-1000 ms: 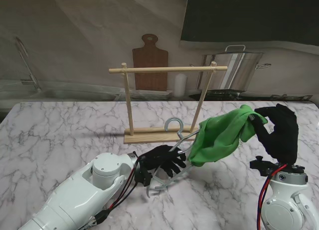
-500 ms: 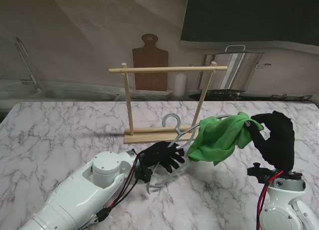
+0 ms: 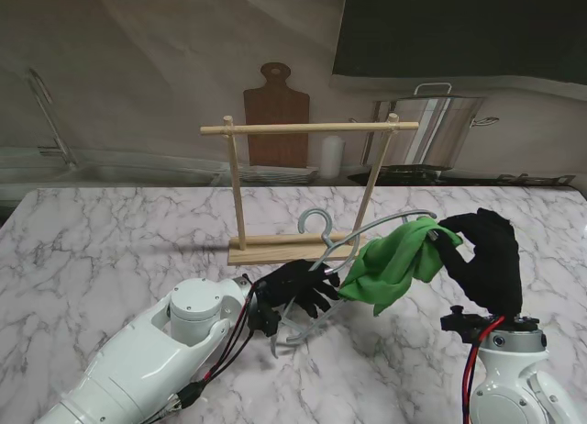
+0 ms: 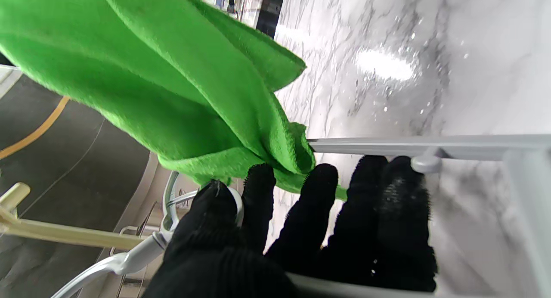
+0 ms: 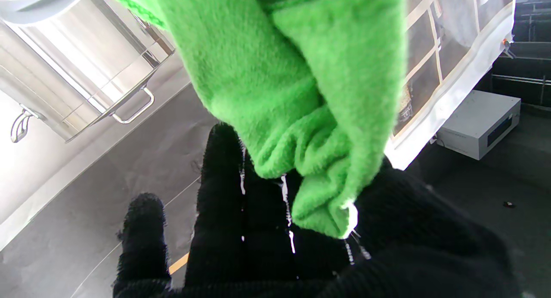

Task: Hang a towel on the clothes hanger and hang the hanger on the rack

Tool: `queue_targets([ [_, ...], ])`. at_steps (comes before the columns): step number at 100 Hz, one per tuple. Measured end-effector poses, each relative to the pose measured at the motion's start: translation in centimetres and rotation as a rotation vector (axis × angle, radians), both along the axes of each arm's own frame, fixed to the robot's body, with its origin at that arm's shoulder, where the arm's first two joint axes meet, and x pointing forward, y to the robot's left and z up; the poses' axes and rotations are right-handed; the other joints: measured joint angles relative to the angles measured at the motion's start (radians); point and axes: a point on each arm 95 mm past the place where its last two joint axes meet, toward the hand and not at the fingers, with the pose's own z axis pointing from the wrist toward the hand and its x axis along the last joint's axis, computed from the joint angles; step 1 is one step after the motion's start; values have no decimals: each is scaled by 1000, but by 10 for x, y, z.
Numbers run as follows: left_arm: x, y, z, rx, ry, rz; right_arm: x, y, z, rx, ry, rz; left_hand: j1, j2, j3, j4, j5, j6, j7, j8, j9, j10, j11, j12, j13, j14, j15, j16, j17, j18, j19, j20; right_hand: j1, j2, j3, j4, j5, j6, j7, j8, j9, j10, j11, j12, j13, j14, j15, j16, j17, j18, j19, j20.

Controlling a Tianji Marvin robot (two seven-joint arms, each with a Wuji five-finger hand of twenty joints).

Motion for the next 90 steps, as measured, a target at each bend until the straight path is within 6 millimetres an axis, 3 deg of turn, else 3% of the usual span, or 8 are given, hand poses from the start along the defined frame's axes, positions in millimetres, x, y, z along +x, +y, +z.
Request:
queue_targets([
  [40, -14, -13, -4, -16, 22, -95, 24, -5, 12, 9, -33, -57, 0, 0, 0, 0, 0, 0, 0, 0, 11, 0, 9, 0, 1, 0, 0, 0, 0, 0, 0, 0, 0, 0, 0, 0, 0, 0, 0, 0, 0, 0, 0, 0, 0, 0, 0, 0, 0, 0, 0, 0],
  [63, -19, -15, -4, -24, 18, -126, 44, -5, 3, -18, 6, -115, 0, 0, 0, 0, 0, 0, -1, 0, 11, 0, 9, 0, 1, 0, 0, 0, 1, 0, 0, 0, 0, 0, 0, 0, 0, 0, 0, 0, 0, 0, 0, 0, 0, 0, 4, 0, 0, 0, 0, 0],
  [90, -18, -14, -5, -23, 18, -118, 54, -4, -4, -65, 22, -161, 0, 0, 0, 0, 0, 3, -2, 0, 33, 0, 19, 15, 27, 0, 20, 0, 15, 3, 0, 0, 0, 0, 0, 0, 0, 0, 0, 0, 0, 0, 0, 0, 0, 0, 10, 0, -1, 0, 0, 0],
])
